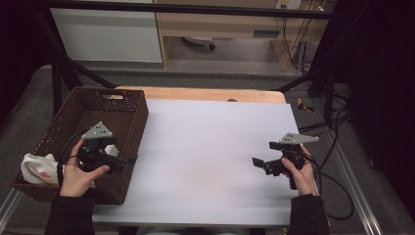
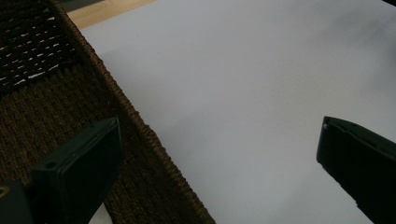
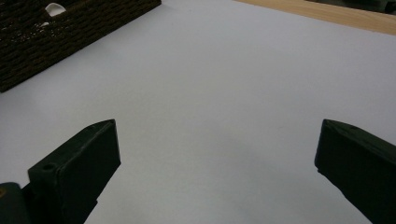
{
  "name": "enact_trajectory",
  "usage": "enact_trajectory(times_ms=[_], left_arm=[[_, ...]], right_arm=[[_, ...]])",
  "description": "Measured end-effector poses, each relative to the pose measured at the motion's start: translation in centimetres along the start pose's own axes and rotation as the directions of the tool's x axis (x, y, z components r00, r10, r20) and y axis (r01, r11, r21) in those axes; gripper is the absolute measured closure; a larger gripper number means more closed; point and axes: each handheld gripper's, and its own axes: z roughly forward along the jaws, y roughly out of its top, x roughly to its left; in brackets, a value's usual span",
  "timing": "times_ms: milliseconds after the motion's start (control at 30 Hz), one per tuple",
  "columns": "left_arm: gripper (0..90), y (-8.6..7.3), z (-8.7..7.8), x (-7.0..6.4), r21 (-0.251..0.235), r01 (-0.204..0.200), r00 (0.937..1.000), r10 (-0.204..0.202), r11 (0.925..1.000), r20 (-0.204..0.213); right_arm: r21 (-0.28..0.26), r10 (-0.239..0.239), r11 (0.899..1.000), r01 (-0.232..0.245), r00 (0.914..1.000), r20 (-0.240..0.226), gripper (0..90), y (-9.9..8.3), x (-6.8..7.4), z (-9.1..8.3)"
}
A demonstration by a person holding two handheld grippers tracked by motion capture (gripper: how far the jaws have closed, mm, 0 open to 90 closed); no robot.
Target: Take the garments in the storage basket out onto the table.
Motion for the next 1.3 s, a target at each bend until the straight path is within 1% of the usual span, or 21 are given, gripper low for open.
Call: enact_trajectory(times_ms=[200, 700, 833, 1067, 1167, 1267, 1300], left_arm=[[0.4, 0.0, -0.5, 0.0, -0.003, 0.001, 1.0, -0.001, 1.0, -0.003], [0.3, -0.2, -1.8, 0.3, -0.001, 0.005, 0.9996, -0.005, 1.0, -0.027], [0.3, -0.3, -2.3, 0.6, 0.002, 0.011, 0.999, -0.011, 0.9999, -0.043], [0.2, -0.5, -3.2, 1.1, -0.003, 0.022, 0.9983, -0.022, 0.9998, -0.054], [0.2, -0.6, -3.9, 1.4, -0.003, 0.032, 0.9968, -0.033, 0.9995, -0.073], [0.2, -0.7, -4.1, 1.5, -0.004, 0.038, 0.9961, -0.038, 0.9993, -0.08], [0.2, -0.8, -4.4, 1.7, -0.004, 0.043, 0.995, -0.043, 0.9991, -0.091]], right_arm=[[0.004, 0.001, 1.0, -0.001, 1.0, 0.0, 0.8, 0.0, 0.0, 0.1], [0.011, -0.004, 1.0, 0.004, 1.0, 0.005, 0.8, 0.0, 0.1, 0.2], [0.012, -0.005, 1.0, 0.005, 1.0, 0.006, 0.8, 0.0, 0.1, 0.3], [0.016, -0.009, 1.0, 0.009, 0.9999, 0.005, 0.8, 0.0, 0.1, 0.3], [0.016, -0.01, 1.0, 0.01, 0.9999, 0.006, 0.8, 0.0, 0.1, 0.4], [0.015, -0.007, 1.0, 0.007, 0.9999, 0.007, 0.8, 0.0, 0.1, 0.4], [0.018, -0.01, 1.0, 0.01, 0.9999, 0.005, 0.8, 0.0, 0.1, 0.4]])
